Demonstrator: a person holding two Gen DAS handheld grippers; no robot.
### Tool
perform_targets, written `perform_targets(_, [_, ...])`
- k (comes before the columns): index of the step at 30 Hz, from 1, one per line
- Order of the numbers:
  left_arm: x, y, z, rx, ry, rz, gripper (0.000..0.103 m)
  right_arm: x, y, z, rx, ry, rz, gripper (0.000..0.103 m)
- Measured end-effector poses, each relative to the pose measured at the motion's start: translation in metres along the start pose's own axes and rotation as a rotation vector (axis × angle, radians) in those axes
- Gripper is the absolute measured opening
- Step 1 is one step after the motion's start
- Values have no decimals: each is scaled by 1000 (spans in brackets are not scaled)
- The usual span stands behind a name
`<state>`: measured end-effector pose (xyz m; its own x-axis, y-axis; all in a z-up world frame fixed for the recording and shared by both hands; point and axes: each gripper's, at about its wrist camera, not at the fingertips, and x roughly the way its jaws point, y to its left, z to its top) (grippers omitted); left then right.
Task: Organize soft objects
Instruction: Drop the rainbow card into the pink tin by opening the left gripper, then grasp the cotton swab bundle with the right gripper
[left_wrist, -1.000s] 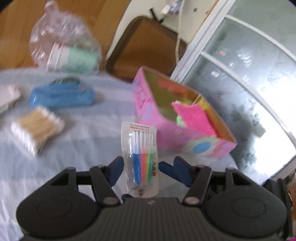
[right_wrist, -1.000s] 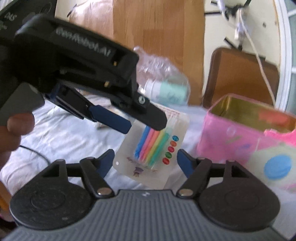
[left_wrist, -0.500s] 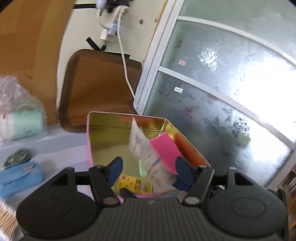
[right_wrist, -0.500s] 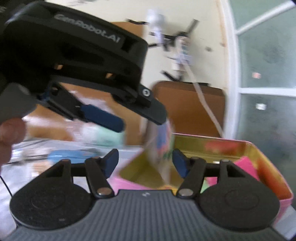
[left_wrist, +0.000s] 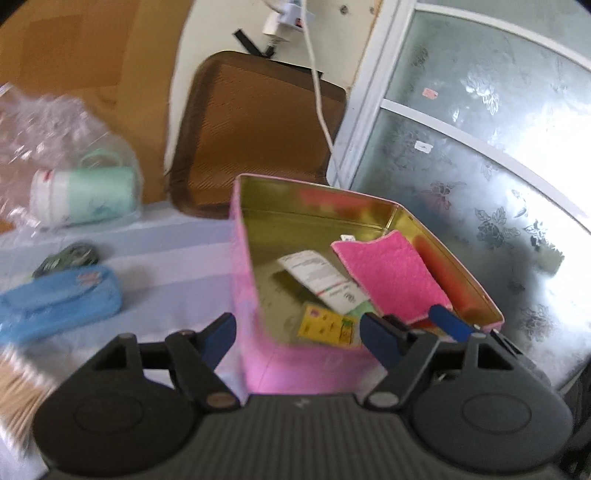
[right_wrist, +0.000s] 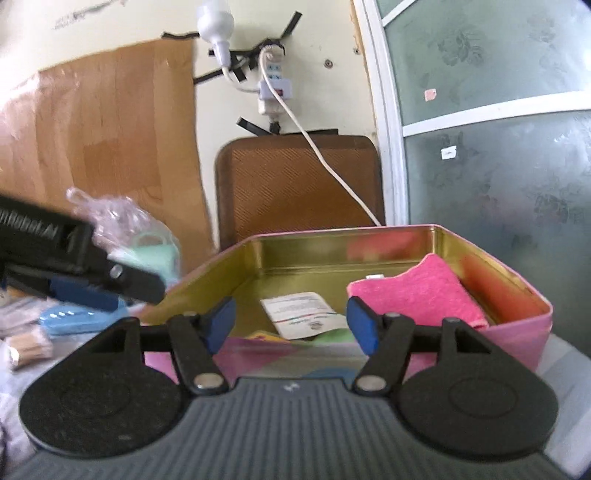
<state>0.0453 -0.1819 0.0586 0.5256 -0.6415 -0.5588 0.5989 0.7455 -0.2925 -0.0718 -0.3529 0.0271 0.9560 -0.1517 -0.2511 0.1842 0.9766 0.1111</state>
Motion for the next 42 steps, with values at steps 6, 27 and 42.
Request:
perform_targets(6, [-47,49,-45,-74,-15,43,76,-22,35,-2,-64,-30,115,69])
perform_targets(27, [-139,201,-113,-400,-190,252,79,80,200,-13,-104,402,595,73])
perform_targets(42, [-141,206,-117,-440,-203,211,82,56,190,-31,-89,443,662,42])
